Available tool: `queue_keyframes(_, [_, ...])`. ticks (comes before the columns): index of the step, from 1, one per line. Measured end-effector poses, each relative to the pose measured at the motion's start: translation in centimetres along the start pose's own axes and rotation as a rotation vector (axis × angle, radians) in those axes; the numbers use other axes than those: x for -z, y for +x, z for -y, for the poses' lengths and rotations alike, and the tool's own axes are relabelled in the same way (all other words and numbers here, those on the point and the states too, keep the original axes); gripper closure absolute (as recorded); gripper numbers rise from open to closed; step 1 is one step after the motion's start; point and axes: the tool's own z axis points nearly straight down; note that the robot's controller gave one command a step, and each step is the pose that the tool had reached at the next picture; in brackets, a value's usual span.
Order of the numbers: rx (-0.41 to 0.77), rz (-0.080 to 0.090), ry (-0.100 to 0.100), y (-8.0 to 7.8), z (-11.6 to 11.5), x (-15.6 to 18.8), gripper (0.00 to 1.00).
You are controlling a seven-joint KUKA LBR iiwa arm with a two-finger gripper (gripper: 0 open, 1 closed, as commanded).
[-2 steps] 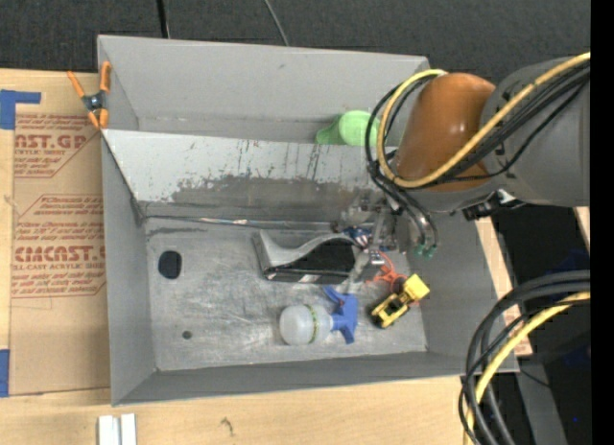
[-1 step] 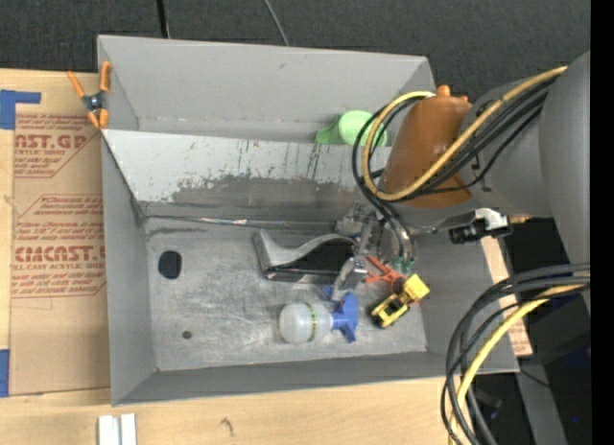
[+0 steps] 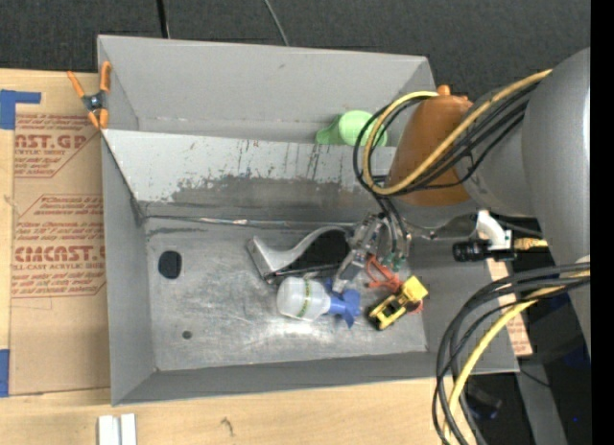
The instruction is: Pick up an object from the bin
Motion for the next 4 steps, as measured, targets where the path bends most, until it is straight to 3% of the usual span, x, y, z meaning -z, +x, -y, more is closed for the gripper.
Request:
queue_keyframes(1, [-0.008, 0.002, 0.001, 0.0, -0.2, 0.1, 1.00])
queue_keyframes(2, [0.041, 0.034, -0.008, 1.3, -0.1, 0.2, 1.00])
queue_keyframes(3, [-0.042, 0.026, -0.008, 1.6, 0.0, 1.8, 1.00])
queue_keyframes(4, [-0.138, 0.026, -0.010, 0.5, -0.1, 4.4, 1.00])
